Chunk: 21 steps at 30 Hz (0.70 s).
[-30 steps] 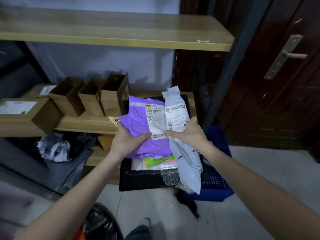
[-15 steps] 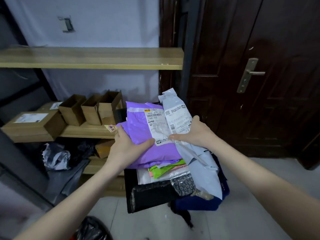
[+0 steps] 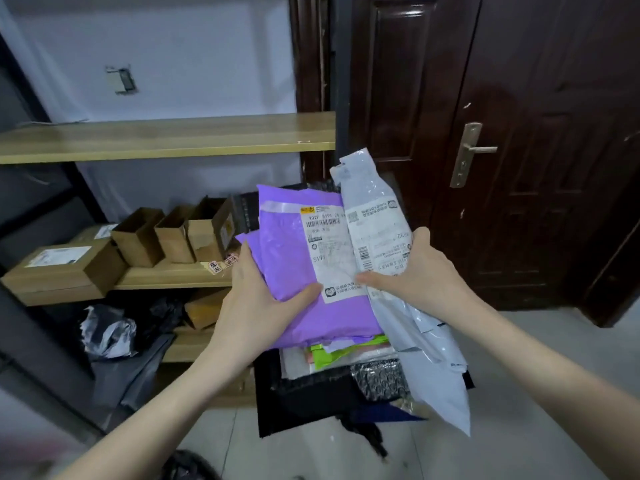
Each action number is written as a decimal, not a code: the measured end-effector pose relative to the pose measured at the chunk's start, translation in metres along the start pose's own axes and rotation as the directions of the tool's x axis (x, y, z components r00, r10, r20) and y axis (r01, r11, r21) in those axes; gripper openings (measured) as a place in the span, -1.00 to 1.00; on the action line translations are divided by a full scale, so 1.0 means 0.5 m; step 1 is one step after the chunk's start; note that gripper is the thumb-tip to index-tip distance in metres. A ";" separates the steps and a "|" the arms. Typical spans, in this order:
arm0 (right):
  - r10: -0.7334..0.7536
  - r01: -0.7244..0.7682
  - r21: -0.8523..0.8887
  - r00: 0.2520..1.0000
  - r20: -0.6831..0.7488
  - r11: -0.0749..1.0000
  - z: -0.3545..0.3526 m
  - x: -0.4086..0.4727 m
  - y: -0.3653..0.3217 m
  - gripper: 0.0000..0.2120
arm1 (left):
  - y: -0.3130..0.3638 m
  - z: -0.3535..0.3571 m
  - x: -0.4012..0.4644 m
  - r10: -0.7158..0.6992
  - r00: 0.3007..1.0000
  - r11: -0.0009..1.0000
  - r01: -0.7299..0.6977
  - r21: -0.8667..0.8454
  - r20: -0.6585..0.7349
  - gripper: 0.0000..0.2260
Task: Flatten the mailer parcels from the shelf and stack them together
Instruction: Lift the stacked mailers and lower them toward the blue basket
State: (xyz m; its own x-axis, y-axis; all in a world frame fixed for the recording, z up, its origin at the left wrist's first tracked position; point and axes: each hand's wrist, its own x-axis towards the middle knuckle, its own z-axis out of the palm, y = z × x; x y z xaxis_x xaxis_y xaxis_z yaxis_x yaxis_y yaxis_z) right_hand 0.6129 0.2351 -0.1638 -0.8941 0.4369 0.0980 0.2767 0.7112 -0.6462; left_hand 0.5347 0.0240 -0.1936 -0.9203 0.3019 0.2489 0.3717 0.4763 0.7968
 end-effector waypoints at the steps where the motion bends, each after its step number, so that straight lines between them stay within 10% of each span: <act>1: 0.010 -0.010 0.004 0.999 -0.036 1.000 -0.014 -0.002 0.005 -0.27 | 0.013 0.010 0.009 0.032 0.999 0.999 -0.032 -0.007 0.002 -0.20; 21: 0.353 -0.367 0.002 0.893 -0.278 0.930 -0.115 0.153 0.263 -0.29 | 0.077 0.390 0.245 0.097 0.928 0.994 -0.074 -0.077 0.359 -0.04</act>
State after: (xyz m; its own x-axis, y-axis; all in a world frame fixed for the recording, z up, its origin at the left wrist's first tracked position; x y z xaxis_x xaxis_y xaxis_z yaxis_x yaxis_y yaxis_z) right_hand 0.6010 0.3939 -0.1980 -0.6032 0.7946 0.0695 0.5848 0.4999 -0.6389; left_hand 0.4600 0.2403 -0.2398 -0.7746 0.6228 0.1104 0.4278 0.3874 0.8166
